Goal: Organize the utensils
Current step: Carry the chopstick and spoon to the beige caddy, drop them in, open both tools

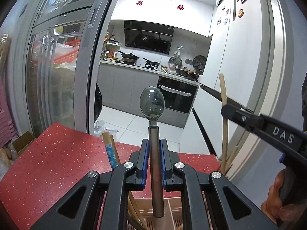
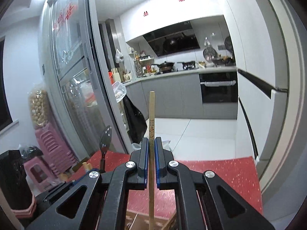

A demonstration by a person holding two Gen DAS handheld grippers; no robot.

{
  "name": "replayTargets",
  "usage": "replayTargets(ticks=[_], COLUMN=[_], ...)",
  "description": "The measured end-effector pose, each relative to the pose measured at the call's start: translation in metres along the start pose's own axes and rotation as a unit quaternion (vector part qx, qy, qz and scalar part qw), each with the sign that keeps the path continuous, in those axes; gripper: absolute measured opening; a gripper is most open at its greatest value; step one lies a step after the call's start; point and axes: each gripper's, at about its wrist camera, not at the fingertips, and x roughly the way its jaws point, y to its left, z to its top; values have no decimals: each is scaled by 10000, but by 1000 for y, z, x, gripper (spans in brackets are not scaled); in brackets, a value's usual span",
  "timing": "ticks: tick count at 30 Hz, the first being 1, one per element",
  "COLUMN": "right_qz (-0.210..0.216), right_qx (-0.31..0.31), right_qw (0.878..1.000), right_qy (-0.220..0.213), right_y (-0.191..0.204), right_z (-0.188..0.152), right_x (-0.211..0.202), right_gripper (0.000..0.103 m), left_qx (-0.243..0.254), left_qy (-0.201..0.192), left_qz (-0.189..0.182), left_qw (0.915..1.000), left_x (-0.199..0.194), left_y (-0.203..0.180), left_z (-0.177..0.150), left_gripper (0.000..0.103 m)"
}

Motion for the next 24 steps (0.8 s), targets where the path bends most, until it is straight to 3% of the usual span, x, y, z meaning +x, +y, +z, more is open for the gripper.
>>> replayTargets(ticks=[6,11,24], right_qz=[-26,-2,76], right_qx=[-361,-489,-1071], right_qw=[9992,9988,9941], right_qy=[-177,-73,-145], right_y=[8,10,18], right_z=[-22,-46,-71], right_x=[11,16,-12], right_gripper=[6,6,6], left_qx=[310,606,792], left_qy=[-264,-400,-51], left_qz=[173,330,523], left_qw=[9990,9968,9955], left_x=[-2,-10,-22], left_y=[-7,-13,-7], left_z=[-15,-33,-66], left_gripper=[36,36,36])
